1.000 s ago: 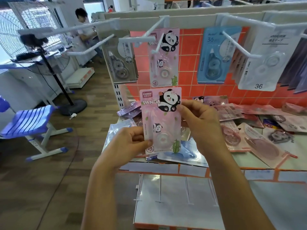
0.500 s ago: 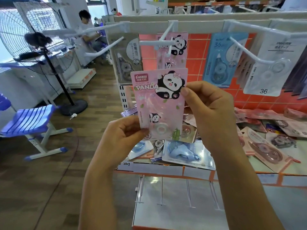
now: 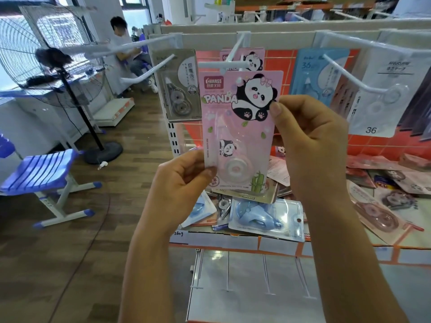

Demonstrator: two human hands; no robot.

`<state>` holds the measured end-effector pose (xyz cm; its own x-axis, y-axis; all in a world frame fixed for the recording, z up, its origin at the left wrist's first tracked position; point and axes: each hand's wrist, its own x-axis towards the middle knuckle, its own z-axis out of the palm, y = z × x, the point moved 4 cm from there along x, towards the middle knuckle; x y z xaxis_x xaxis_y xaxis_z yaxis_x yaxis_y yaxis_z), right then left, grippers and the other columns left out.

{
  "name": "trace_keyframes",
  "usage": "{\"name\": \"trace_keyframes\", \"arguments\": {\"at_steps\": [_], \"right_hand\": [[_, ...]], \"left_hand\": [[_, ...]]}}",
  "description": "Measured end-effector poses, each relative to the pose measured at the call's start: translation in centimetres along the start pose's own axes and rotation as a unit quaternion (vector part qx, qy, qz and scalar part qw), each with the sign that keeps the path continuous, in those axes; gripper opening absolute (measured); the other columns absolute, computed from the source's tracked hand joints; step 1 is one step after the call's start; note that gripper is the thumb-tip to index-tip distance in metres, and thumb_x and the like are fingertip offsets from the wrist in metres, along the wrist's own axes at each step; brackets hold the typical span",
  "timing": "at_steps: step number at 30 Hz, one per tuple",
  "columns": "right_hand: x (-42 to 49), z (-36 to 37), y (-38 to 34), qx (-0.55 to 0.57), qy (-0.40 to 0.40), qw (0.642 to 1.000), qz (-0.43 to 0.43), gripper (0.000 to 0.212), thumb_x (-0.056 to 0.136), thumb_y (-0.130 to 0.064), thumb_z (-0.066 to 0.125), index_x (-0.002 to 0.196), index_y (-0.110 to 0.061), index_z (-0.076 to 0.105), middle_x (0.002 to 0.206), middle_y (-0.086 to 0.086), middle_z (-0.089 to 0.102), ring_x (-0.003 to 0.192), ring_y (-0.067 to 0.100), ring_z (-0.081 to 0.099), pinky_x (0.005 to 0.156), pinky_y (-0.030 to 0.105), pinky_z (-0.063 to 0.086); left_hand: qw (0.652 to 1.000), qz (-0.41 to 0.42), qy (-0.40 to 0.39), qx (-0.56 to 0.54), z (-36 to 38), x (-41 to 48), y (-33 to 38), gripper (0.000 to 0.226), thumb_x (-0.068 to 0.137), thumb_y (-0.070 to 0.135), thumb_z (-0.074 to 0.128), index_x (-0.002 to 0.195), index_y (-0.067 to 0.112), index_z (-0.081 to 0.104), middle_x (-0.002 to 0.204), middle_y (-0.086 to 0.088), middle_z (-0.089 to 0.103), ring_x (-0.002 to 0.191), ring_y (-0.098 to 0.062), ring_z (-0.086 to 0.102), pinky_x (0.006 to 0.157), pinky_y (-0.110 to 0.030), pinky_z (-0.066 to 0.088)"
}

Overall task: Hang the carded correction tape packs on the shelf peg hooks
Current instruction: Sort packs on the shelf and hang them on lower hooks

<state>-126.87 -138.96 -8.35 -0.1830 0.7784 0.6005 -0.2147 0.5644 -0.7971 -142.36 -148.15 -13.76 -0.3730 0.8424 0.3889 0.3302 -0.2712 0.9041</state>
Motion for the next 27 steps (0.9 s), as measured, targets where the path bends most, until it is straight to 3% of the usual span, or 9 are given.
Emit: {"name": "trace_keyframes", "arguments": {"at_steps": [10, 14, 16, 19, 22, 25, 27], "right_hand": [[1.1, 0.3, 1.8, -0.034, -0.003, 0.999, 0.015, 0.008, 0.091, -0.018, 0.061, 0.088, -0.022, 0.067, 0.085, 0.013, 0.070, 0.080, 0.036, 0.064, 0.068, 0.053, 0.055], [2.0, 0.7, 3.3, -0.072, -0.005, 0.997, 0.022, 0.006, 0.091, -0.014, 0.062, 0.091, -0.017, 0.067, 0.078, -0.001, 0.068, 0.068, 0.010, 0.062, 0.067, 0.029, 0.056], [2.8, 0.9, 4.0, -0.100, 0.001, 0.995, 0.017, 0.006, 0.091, -0.015, 0.061, 0.088, -0.017, 0.066, 0.073, -0.005, 0.064, 0.065, 0.005, 0.056, 0.063, 0.024, 0.051], [4.5, 1.3, 5.4, -0.134, 0.012, 0.991, 0.013, 0.008, 0.092, -0.016, 0.061, 0.086, -0.018, 0.065, 0.072, -0.005, 0.064, 0.065, 0.007, 0.056, 0.062, 0.024, 0.050], [7.1, 1.7, 7.1, -0.173, 0.029, 0.984, 0.014, 0.007, 0.091, -0.018, 0.061, 0.088, -0.015, 0.067, 0.075, -0.006, 0.065, 0.068, 0.007, 0.057, 0.067, 0.027, 0.053], [10.3, 2.1, 8.9, -0.236, 0.034, 0.971, 0.027, 0.014, 0.091, -0.021, 0.060, 0.094, -0.011, 0.069, 0.083, -0.005, 0.065, 0.077, 0.009, 0.059, 0.077, 0.032, 0.054], [12.2, 2.4, 9.9, -0.257, 0.029, 0.965, 0.041, 0.016, 0.092, -0.023, 0.060, 0.096, -0.011, 0.070, 0.085, -0.005, 0.064, 0.080, 0.011, 0.060, 0.080, 0.035, 0.053]], "left_hand": [[1.000, -0.006, 0.000, -0.007, 0.2, 1.4, -1.3, 0.038, 0.088, -0.003, 0.061, 0.104, 0.030, 0.067, 0.099, 0.013, 0.074, 0.096, -0.007, 0.069, 0.082, -0.020, 0.054], [1.000, -0.010, 0.014, 0.005, 0.5, 3.2, -2.1, 0.035, 0.088, 0.001, 0.063, 0.099, 0.034, 0.067, 0.095, 0.017, 0.074, 0.093, -0.006, 0.070, 0.083, -0.021, 0.054], [0.999, -0.024, 0.020, 0.016, 0.7, 4.4, -2.8, 0.033, 0.088, 0.002, 0.063, 0.100, 0.033, 0.067, 0.096, 0.015, 0.073, 0.094, -0.006, 0.069, 0.085, -0.025, 0.055], [0.999, -0.037, 0.028, 0.019, 0.9, 6.6, -3.9, 0.029, 0.089, 0.002, 0.062, 0.106, 0.024, 0.068, 0.099, 0.009, 0.073, 0.095, -0.010, 0.070, 0.086, -0.030, 0.056], [0.998, -0.048, 0.038, 0.027, 1.4, 9.2, -4.5, 0.025, 0.090, 0.005, 0.063, 0.100, 0.026, 0.069, 0.091, 0.012, 0.072, 0.090, -0.008, 0.069, 0.086, -0.029, 0.056], [0.991, -0.094, 0.071, 0.060, 1.5, 12.5, -6.8, 0.007, 0.087, 0.023, 0.069, 0.093, 0.026, 0.073, 0.084, 0.006, 0.074, 0.077, -0.012, 0.067, 0.084, -0.039, 0.057], [0.985, -0.119, 0.095, 0.075, 1.5, 14.1, -8.1, 0.008, 0.081, 0.038, 0.070, 0.080, 0.030, 0.071, 0.081, 0.004, 0.074, 0.072, -0.016, 0.066, 0.082, -0.046, 0.057]]}}
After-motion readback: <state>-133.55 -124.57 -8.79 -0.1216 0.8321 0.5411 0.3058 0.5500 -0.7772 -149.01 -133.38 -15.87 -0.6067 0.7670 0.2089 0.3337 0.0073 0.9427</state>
